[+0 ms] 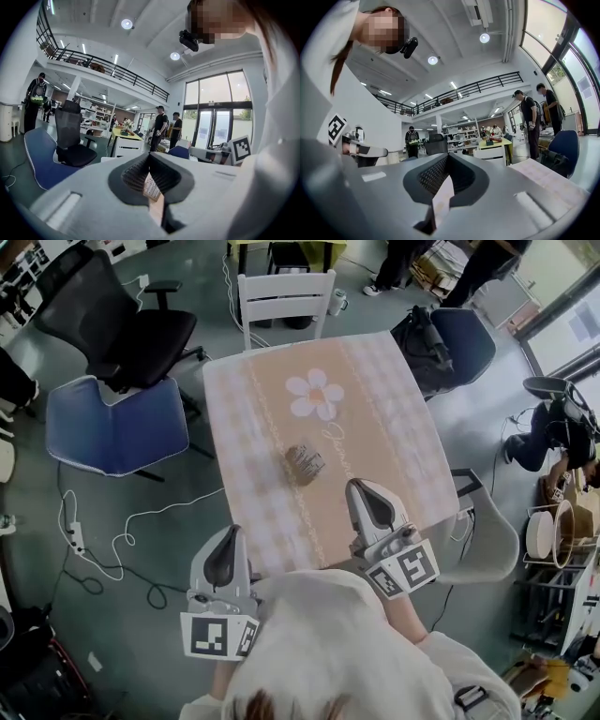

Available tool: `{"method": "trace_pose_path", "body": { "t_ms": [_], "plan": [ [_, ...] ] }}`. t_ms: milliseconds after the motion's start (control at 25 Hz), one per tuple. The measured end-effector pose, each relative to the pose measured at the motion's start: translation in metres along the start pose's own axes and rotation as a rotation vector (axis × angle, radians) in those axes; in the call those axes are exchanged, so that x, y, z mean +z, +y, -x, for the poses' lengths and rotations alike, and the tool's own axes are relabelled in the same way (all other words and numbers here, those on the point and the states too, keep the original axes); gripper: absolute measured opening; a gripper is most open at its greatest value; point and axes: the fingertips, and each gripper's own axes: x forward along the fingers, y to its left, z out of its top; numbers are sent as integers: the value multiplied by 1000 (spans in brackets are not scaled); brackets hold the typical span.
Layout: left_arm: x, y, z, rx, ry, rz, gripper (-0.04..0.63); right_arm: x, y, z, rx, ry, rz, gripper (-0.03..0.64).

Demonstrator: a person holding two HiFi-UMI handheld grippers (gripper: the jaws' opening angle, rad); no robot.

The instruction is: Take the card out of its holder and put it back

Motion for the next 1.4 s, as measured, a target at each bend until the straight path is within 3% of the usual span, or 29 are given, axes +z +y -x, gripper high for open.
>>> {"method": "trace_pose_path", "body": {
  "t_ms": [400, 1080, 1400],
  "plan": [
    [-3, -6, 9, -19, 6, -11, 0, -16, 23, 41, 1, 28, -1, -2],
    [-12, -14, 26, -35, 23, -23, 0, -32, 37, 61, -18, 72, -24, -2],
    [-11, 15, 38, 11, 18, -73, 0, -35, 46, 63, 5, 72, -35, 0]
  ]
}}
